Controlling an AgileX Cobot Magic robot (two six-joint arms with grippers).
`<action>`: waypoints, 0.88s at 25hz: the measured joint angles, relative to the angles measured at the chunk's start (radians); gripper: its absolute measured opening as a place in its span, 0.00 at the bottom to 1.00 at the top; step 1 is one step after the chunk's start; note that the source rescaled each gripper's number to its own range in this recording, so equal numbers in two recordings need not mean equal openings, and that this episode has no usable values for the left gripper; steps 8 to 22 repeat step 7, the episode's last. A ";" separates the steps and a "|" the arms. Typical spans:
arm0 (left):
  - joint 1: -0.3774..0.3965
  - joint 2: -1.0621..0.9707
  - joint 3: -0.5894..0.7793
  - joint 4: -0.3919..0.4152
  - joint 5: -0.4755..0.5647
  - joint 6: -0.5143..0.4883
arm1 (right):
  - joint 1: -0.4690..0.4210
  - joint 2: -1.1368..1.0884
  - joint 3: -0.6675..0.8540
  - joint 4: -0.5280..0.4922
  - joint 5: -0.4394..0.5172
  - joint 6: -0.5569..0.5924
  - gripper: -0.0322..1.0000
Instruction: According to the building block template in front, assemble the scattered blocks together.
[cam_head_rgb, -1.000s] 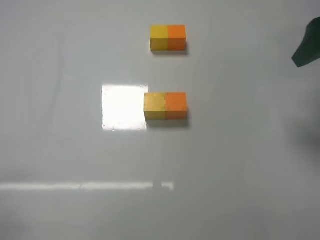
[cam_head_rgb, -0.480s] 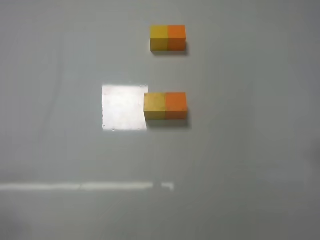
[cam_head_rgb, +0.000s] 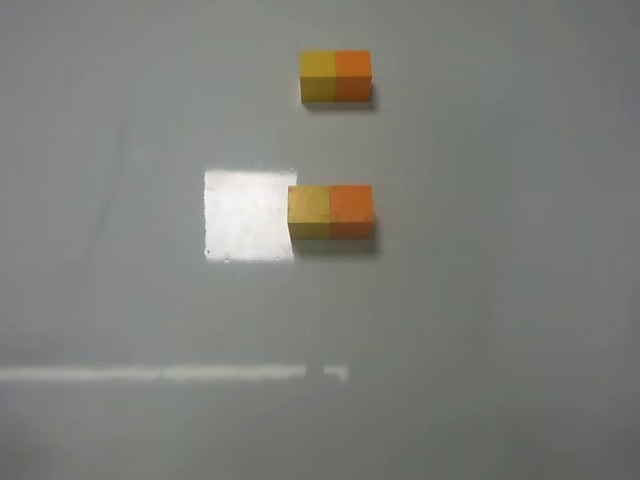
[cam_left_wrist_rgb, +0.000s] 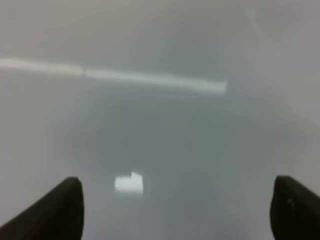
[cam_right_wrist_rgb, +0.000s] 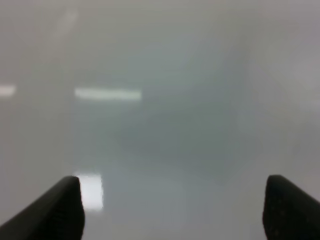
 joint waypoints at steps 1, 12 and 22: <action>0.000 0.000 0.000 0.000 0.000 0.000 | 0.000 -0.002 0.001 0.000 -0.009 -0.001 0.68; 0.000 0.000 0.000 0.000 0.000 0.000 | 0.000 -0.003 0.038 0.000 -0.112 -0.016 0.68; 0.000 0.000 0.000 0.000 0.000 0.000 | 0.000 -0.003 0.038 0.000 -0.112 -0.016 0.68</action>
